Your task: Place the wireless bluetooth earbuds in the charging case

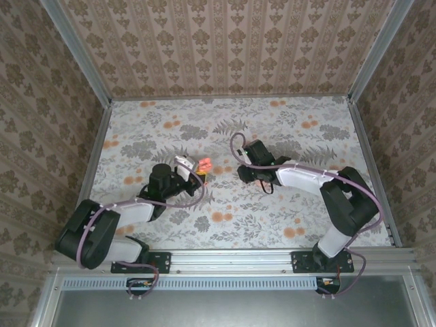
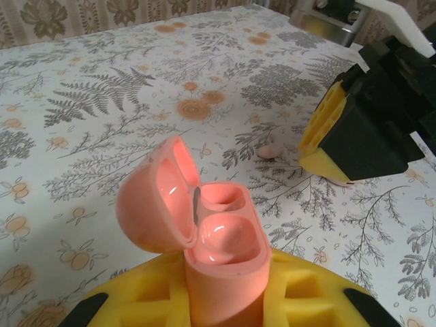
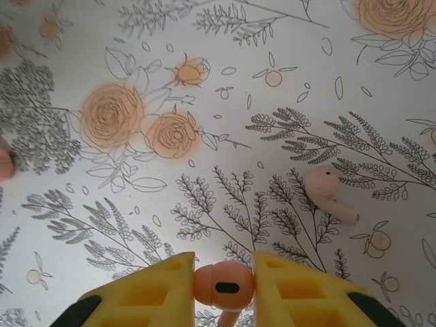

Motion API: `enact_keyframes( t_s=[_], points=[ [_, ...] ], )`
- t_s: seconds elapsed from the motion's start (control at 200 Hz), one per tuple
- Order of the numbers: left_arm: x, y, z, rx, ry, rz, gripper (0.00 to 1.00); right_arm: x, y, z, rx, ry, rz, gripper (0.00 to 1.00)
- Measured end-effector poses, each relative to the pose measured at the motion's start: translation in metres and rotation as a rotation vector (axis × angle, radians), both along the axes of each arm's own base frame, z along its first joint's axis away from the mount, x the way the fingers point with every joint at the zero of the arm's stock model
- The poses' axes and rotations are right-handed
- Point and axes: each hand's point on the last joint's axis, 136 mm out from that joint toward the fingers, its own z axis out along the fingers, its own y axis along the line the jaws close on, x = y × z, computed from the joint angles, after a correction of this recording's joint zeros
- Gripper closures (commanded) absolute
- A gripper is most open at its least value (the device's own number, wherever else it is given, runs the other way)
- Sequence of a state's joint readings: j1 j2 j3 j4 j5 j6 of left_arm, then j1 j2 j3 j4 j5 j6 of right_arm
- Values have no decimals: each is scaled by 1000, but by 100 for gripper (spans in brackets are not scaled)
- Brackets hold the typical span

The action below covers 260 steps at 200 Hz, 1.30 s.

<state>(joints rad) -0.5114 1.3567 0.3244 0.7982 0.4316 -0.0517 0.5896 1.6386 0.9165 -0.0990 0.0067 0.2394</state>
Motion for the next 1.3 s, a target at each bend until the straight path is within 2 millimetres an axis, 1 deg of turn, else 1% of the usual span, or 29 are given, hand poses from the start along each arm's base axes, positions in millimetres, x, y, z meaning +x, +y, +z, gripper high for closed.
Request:
enact_keyframes(
  t_s=[0.075, 0.175, 0.355, 0.43, 0.535, 0.615, 0.745, 0.84, 1.085, 1.3],
  points=[
    [1, -4, -2, -11, -8, -18, 89, -1, 1, 7, 69, -48, -28, 76],
    [0, -10, -3, -33, -22, -47, 89, 0, 1, 24, 159, -127, -54, 76],
    [0, -20, 1, -94, -45, -95, 89, 3, 5, 68, 306, -287, -61, 76],
    [-1, -24, 4, -121, -50, -115, 89, 2, 6, 83, 350, -333, -56, 76],
    [-2, -31, 8, -147, -56, -146, 89, 2, 13, 107, 423, -395, -35, 76],
    [-4, -38, 13, -166, -66, -176, 89, 1, 21, 118, 461, -423, -12, 76],
    [-8, -44, 22, -187, -85, -210, 89, -1, 29, 128, 497, -447, 19, 76],
    [-9, -46, 23, -191, -85, -218, 89, -1, 37, 132, 517, -455, 42, 76],
    [-10, -46, 24, -197, -74, -221, 89, 0, 57, 125, 526, -432, 84, 77],
    [-10, -46, 24, -199, -73, -225, 89, 2, 64, 122, 532, -428, 97, 76]
  ],
)
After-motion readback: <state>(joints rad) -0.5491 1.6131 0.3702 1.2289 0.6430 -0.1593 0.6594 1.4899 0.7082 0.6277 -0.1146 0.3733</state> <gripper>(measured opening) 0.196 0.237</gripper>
